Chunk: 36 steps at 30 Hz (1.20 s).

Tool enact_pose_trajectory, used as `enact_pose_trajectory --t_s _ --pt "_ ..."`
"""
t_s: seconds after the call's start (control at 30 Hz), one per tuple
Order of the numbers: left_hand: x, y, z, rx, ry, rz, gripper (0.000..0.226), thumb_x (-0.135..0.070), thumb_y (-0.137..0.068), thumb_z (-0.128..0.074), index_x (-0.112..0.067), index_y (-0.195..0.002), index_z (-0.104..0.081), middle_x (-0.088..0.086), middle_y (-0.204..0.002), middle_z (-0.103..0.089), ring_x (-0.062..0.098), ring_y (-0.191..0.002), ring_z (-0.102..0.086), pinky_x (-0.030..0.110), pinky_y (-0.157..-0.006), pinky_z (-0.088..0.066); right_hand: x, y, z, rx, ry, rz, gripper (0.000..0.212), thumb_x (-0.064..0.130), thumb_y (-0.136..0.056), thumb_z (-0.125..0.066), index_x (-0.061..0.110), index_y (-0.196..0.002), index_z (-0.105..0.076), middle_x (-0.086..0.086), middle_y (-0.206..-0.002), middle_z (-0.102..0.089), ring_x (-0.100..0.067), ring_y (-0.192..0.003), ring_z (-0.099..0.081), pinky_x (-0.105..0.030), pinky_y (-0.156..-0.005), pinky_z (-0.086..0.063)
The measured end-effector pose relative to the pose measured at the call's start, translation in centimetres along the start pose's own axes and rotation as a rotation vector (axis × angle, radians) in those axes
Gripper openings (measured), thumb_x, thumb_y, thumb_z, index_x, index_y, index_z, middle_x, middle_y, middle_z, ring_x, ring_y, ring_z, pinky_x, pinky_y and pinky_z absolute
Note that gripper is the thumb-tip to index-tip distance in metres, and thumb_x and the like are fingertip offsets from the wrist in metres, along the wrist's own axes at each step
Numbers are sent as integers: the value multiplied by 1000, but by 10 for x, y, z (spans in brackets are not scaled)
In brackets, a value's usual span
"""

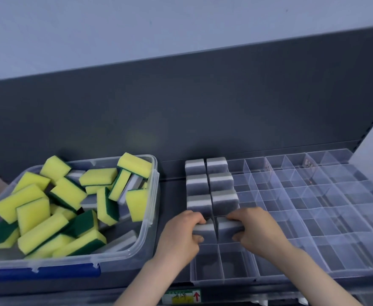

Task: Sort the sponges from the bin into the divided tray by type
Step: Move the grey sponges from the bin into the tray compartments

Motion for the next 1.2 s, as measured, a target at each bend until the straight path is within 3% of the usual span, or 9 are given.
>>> enact_pose_trajectory --t_s 0.23,0.4,0.57,0.83,1.03,1.2 --pt "3 3 -3 -39 29 24 28 -10 -83 -63 -27 -105 -60 -20 -100 -51 2 -91 -51 14 -75 -39 2 2 -1 15 4 -3 33 15 -76 -57 28 -106 -64 7 -108 -65 -18 -102 -58 -30 -79 -49" --pt "1 8 -1 -40 19 37 36 -17 -86 -63 -30 -119 -56 -17 -117 -54 6 -108 -51 20 -88 -42 6 5 -1 71 43 87 34 20 -80 -59 30 -112 -59 11 -114 -58 -13 -106 -55 -19 -75 -39" --pt "-7 18 23 -110 -6 8 53 -42 -84 -66 -40 -133 -45 -25 -133 -43 -1 -121 -43 21 -99 -40 24 0 30 1 1 184 46 33 -84 -65 34 -129 -53 17 -128 -55 -6 -118 -51 -19 -94 -41" --pt "31 40 103 -375 -38 74 37 -37 -84 -67 -39 -120 -59 -22 -117 -56 -1 -108 -53 26 -90 -48 90 -17 51 -132 -71 394 35 29 -87 -64 31 -122 -61 17 -120 -62 -4 -112 -55 -19 -93 -43" --pt "101 50 151 -387 -101 165 30 -33 -83 -69 -40 -112 -63 -24 -106 -59 -4 -98 -56 25 -85 -51 136 -31 34 -130 -87 466 31 26 -86 -65 30 -117 -65 18 -109 -64 -4 -102 -58 -17 -88 -44" --pt "163 45 186 -344 -153 220 28 -33 -84 -69 -38 -111 -64 -21 -103 -59 -2 -96 -57 21 -81 -48 191 -53 14 -121 -53 517 29 28 -89 -60 30 -118 -64 15 -117 -63 -7 -110 -55 -20 -93 -43"
Point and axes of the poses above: each hand's wrist, its own y-axis away from the middle knuckle, its own z-axis out of the back of the hand, x = y × z, the point moved 7 cm from there along -y, towards the middle knuckle
